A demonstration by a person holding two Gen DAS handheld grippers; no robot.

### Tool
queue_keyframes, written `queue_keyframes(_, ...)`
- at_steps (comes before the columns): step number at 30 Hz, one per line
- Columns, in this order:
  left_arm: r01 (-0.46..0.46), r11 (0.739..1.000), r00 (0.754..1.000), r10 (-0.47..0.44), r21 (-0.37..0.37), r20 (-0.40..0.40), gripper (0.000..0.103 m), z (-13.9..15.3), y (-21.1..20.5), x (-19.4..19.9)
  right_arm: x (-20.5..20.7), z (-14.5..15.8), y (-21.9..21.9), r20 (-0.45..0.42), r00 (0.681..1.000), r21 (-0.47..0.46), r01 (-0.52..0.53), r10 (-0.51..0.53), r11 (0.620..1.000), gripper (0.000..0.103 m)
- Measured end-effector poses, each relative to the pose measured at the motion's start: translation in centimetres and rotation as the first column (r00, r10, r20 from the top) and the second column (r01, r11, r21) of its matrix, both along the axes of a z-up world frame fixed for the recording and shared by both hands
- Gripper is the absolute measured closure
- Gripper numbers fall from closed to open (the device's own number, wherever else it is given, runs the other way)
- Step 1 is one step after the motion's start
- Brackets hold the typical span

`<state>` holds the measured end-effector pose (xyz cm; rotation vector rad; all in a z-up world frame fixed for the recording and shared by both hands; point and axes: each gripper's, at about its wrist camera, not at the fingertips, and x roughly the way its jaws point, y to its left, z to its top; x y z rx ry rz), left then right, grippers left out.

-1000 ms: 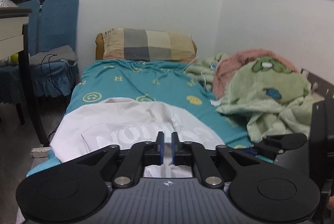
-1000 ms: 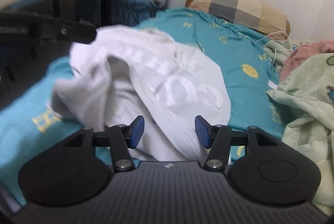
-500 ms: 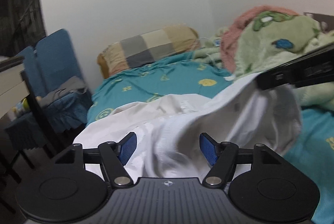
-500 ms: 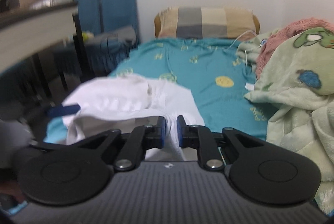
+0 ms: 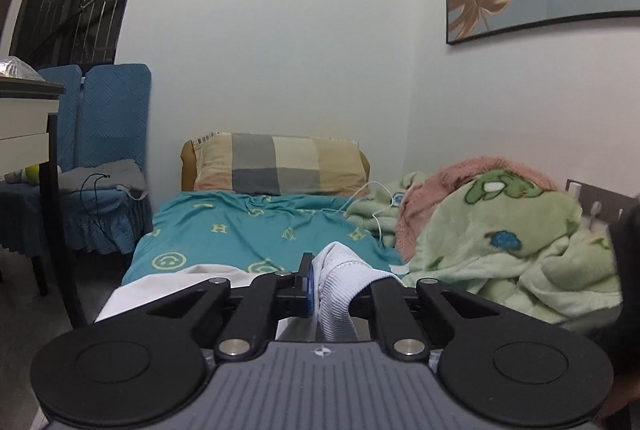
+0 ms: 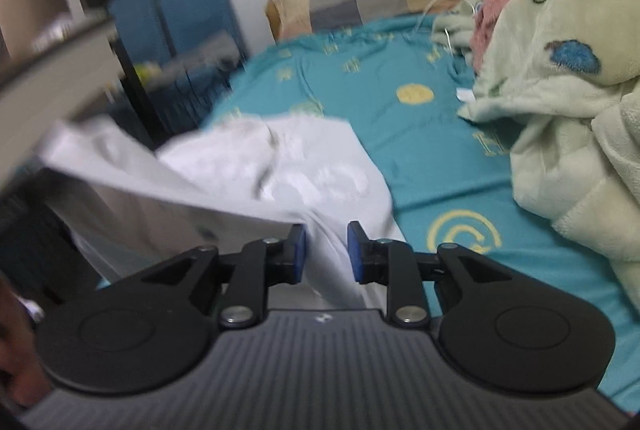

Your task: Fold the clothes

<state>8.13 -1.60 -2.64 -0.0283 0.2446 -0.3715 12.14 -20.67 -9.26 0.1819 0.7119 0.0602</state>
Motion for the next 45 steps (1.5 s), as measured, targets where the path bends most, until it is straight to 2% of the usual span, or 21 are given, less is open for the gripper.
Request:
queue_keyframes(4, -0.043, 0.998, 0.998, 0.041, -0.045, -0.049, 0.094, -0.1, 1.3, 0.7, 0.2, -1.8, 1.0, -0.11, 0.994, -0.115, 0.007, -0.019, 0.993, 0.074)
queue_keyframes(7, -0.089, 0.994, 0.995, 0.086, -0.058, -0.053, 0.094, -0.1, 2.4, 1.0, -0.3, -2.1, 1.3, -0.145, 0.986, -0.199, 0.048, -0.078, 0.979, 0.073)
queue_keyframes(11, -0.142, 0.988, 0.984, 0.134, -0.064, -0.119, 0.094, -0.4, 3.8, 1.6, -1.0, -1.8, -0.1, -0.118, 0.978, -0.138, 0.156, -0.172, 0.978, 0.073)
queue_keyframes(14, -0.181, 0.984, 0.969, 0.177, -0.006, -0.175, 0.093, -1.4, 4.2, 1.7, -0.7, -1.2, -1.1, -0.029, 0.97, -0.064, 0.237, -0.24, 0.969, 0.073)
queue_keyframes(16, -0.196, 0.98, 0.958, 0.196, 0.023, -0.21, 0.092, -2.1, 4.4, 1.8, -0.1, -0.8, -0.8, 0.028, 0.974, -0.045, 0.227, -0.226, 0.973, 0.073)
queue_keyframes(20, -0.208, 0.976, 0.94, 0.216, 0.058, -0.263, 0.077, -3.4, 4.6, 2.0, 1.5, -2.0, 0.6, -0.006, 0.99, -0.031, 0.142, -0.142, 0.989, 0.074)
queue_keyframes(23, -0.199, 0.976, 0.926, 0.217, 0.092, -0.307, 0.056, -4.4, 4.5, 1.9, 1.8, -2.3, 0.8, -0.012, 0.992, -0.034, 0.126, -0.126, 0.991, 0.074)
queue_keyframes(25, -0.183, 0.974, 0.915, 0.219, 0.134, -0.34, 0.051, -5.1, 4.0, 1.7, 1.6, -1.9, 0.3, 0.002, 0.99, -0.01, 0.138, -0.138, 0.99, 0.074)
queue_keyframes(29, -0.152, 0.96, 0.888, 0.237, 0.235, -0.394, 0.048, -6.9, 2.8, 1.6, 1.0, -1.1, -0.7, 0.05, 0.985, 0.042, 0.162, -0.164, 0.986, 0.074)
queue_keyframes(31, -0.158, 0.934, 0.867, 0.286, 0.321, -0.407, 0.048, -8.1, 2.1, 2.0, 0.7, -1.0, -0.9, 0.073, 0.981, 0.034, 0.175, -0.178, 0.984, 0.074)
queue_keyframes(33, -0.177, 0.92, 0.841, 0.326, 0.35, -0.432, 0.048, -9.0, 2.2, 2.5, 0.9, -1.3, -1.1, 0.07, 0.979, 0.002, 0.194, -0.194, 0.981, 0.075)
queue_keyframes(35, -0.234, 0.92, 0.821, 0.36, 0.314, -0.442, 0.05, -9.1, 3.4, 2.8, 1.6, -2.7, -1.4, -0.013, 0.976, -0.065, 0.216, -0.217, 0.974, 0.075)
queue_keyframes(36, -0.265, 0.918, 0.813, 0.377, 0.295, -0.445, 0.059, -9.0, 3.9, 3.0, 2.1, -3.7, -1.7, -0.072, 0.971, -0.074, 0.224, -0.229, 0.972, 0.073)
queue_keyframes(37, -0.299, 0.915, 0.809, 0.394, 0.271, -0.436, 0.066, -8.6, 4.5, 3.2, 2.4, -4.5, -2.2, -0.12, 0.965, -0.047, 0.23, -0.234, 0.972, 0.075)
queue_keyframes(39, -0.364, 0.905, 0.802, 0.424, 0.22, -0.421, 0.069, -7.9, 5.6, 3.5, 2.7, -5.4, -2.9, -0.157, 0.958, 0.006, 0.242, -0.238, 0.97, 0.08)
queue_keyframes(41, -0.393, 0.903, 0.806, 0.428, 0.171, -0.409, 0.085, -7.1, 6.1, 3.7, 2.6, -4.9, -3.0, -0.127, 0.965, 0.043, 0.238, -0.231, 0.97, 0.09)
queue_keyframes(42, -0.403, 0.903, 0.81, 0.429, 0.152, -0.399, 0.089, -6.6, 6.2, 3.7, 2.5, -4.4, -2.8, -0.099, 0.968, 0.054, 0.235, -0.229, 0.971, 0.091)
queue_keyframes(45, -0.418, 0.903, 0.847, 0.426, 0.099, -0.317, 0.092, -4.3, 6.1, 3.0, 2.0, -1.6, -2.0, 0.035, 0.971, 0.021, 0.237, -0.237, 0.971, 0.093)
